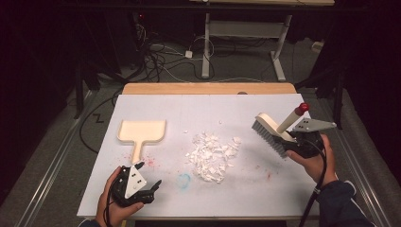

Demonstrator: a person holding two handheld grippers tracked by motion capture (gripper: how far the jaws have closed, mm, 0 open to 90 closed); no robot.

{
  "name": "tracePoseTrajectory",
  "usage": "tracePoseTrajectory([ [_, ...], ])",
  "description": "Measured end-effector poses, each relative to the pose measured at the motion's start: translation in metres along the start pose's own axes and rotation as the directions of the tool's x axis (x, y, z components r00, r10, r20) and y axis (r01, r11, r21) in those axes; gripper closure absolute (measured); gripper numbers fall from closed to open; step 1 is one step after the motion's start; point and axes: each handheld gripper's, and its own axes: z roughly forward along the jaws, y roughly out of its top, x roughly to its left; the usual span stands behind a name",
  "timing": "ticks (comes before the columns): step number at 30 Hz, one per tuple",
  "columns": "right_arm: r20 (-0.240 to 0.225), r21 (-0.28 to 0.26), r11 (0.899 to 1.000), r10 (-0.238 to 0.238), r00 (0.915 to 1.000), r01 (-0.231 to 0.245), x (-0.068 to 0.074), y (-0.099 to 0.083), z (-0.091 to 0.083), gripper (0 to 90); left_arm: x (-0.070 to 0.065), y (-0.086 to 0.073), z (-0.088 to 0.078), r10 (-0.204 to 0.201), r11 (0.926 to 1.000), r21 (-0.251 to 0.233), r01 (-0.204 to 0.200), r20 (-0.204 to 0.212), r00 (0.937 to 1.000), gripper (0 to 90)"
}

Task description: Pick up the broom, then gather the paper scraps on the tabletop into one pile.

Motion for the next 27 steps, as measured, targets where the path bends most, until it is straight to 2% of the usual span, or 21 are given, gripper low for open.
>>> tracePoseTrajectory([
  [5,0.012,-0.002,1.000,0.004,0.9999,-0.004,-0.001,-0.001,0.001,68.5,-0.001,0.000,0.001,0.011,0.9997,0.022,-0.011,0.005,0.9999,19.0],
  [9,0.021,-0.003,1.000,0.026,0.9994,-0.026,-0.003,-0.001,0.004,68.5,-0.002,0.002,0.004,0.012,0.9995,0.028,-0.012,0.015,0.9998,18.9],
  [13,0.045,0.009,1.000,0.003,0.9990,-0.004,-0.005,0.002,0.012,68.5,0.000,0.002,0.006,-0.007,0.9998,0.019,0.006,0.019,0.9998,18.9],
  [16,0.064,0.023,1.000,-0.016,0.9978,0.014,-0.006,0.006,0.025,68.5,0.001,0.002,0.007,-0.012,0.9997,0.022,0.011,0.018,0.9998,18.9],
  [17,0.089,0.047,0.998,-0.040,0.9952,0.036,-0.006,0.011,0.037,68.5,0.001,0.002,0.007,-0.014,0.9997,0.021,0.013,0.018,0.9997,18.9],
  [19,0.101,0.075,0.996,-0.063,0.9929,0.055,-0.006,0.017,0.051,68.5,0.000,0.003,0.008,-0.009,0.9998,0.020,0.008,0.021,0.9998,18.9],
  [20,0.101,0.075,0.996,-0.063,0.9929,0.055,-0.006,0.017,0.051,68.5,0.000,0.003,0.008,-0.009,0.9998,0.020,0.008,0.021,0.9998,18.9],
  [22,0.116,0.110,0.991,-0.088,0.9894,0.075,-0.008,0.029,0.071,68.6,0.001,0.003,0.009,-0.006,0.9997,0.023,0.005,0.020,0.9998,19.0],
  [23,0.116,0.110,0.991,-0.088,0.9894,0.075,-0.008,0.029,0.071,68.6,0.001,0.003,0.010,-0.006,0.9997,0.023,0.006,0.024,0.9997,19.0],
  [25,0.146,0.137,0.985,-0.123,0.9816,0.103,-0.008,0.041,0.089,68.6,0.001,0.003,0.010,-0.001,0.9997,0.025,0.001,0.022,0.9998,18.9],
  [27,0.158,0.141,0.984,-0.129,0.9790,0.107,-0.007,0.044,0.094,68.6,0.000,0.002,0.010,-0.007,0.9995,0.031,0.006,0.030,0.9995,18.9],
])
